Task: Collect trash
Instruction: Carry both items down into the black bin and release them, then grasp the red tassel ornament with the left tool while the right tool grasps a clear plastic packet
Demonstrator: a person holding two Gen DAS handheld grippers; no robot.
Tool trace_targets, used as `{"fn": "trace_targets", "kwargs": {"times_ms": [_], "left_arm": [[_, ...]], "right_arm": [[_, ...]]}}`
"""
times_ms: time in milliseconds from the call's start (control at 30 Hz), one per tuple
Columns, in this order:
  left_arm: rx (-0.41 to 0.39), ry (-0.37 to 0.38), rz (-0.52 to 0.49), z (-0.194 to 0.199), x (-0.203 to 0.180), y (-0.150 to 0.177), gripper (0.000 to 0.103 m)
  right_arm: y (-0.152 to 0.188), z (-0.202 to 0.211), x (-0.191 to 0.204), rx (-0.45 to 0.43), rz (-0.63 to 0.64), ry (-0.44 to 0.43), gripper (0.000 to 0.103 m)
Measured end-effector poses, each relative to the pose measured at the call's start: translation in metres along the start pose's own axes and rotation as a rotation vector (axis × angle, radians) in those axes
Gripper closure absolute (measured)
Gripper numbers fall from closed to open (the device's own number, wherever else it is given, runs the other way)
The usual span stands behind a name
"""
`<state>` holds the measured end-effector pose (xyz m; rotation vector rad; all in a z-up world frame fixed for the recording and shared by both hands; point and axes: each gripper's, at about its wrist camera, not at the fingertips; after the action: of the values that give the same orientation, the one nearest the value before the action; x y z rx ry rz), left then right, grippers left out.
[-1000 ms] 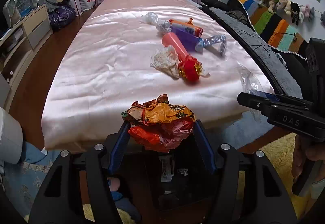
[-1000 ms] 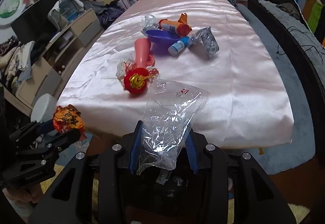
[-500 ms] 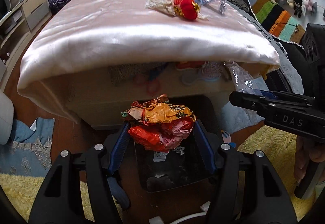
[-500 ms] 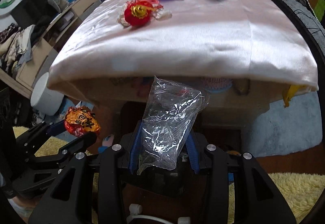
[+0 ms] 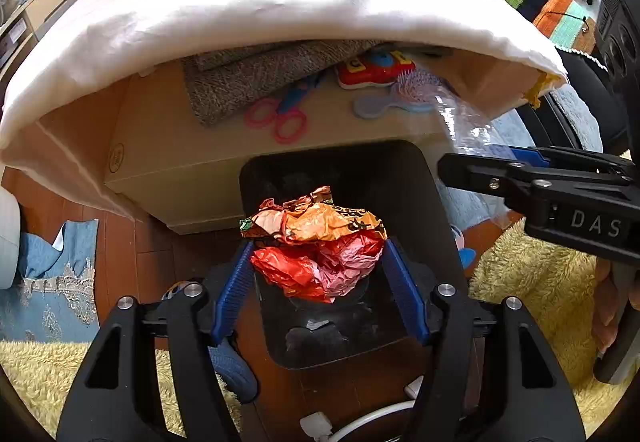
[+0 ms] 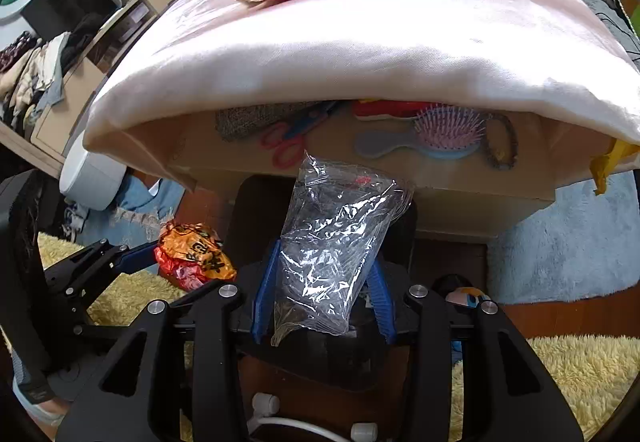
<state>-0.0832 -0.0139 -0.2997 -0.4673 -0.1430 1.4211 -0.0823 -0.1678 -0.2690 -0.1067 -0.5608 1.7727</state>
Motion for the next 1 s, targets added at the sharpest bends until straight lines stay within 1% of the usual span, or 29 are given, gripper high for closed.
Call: {"fn": "trace_targets", "kwargs": {"times_ms": [167,200,367,533,700,767,867,933,1000], "left_arm": [[0.007,-0.016,0.005,-0.003,0.002,0.001,0.028],[0.006,-0.017,0.006,-0.003,0.002,0.001,0.026],[-0.006,-0.008,0.025,0.005,0.005,-0.002,0.019],[-0.061,-0.003,0.063,0.028,0.012,-0.017,0.015],[-0.11,-0.023,0.051,0.047,0.012,-0.044,0.015],[-0.125,-0.04,0.051,0.052,0.013,-0.058,0.015],[-0.146,-0.047,0.067,0.058,0.019,-0.079,0.016],[-0.162,-0.048,0.072,0.062,0.021,-0.093,0.016],[-0.177,-0.037,0.067,0.066,0.02,-0.106,0.016]], "right_arm": [[0.001,0.001,-0.004,-0.003,-0.021,-0.006,0.043],[0.001,0.002,-0.005,-0.007,-0.028,-0.005,0.041],[-0.001,0.015,-0.009,-0.052,-0.058,-0.003,0.04],[-0.012,0.045,-0.016,-0.13,-0.067,0.019,0.039],[-0.039,0.065,-0.028,-0.18,-0.067,0.05,0.039],[-0.053,0.068,-0.031,-0.191,-0.056,0.063,0.039],[-0.073,0.066,-0.034,-0.196,-0.041,0.073,0.04],[-0.085,0.064,-0.043,-0.198,-0.048,0.085,0.04],[-0.097,0.065,-0.053,-0.203,-0.067,0.097,0.044]]}}
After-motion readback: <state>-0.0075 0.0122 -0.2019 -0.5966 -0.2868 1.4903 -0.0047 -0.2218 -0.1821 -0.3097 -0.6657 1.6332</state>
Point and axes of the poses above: each gripper's, at about its wrist camera, not at the fingertips, and z roughly against the way its jaws point, x to its left, y to its underside, and after that the axes turned 10 degrees about z, right-handed
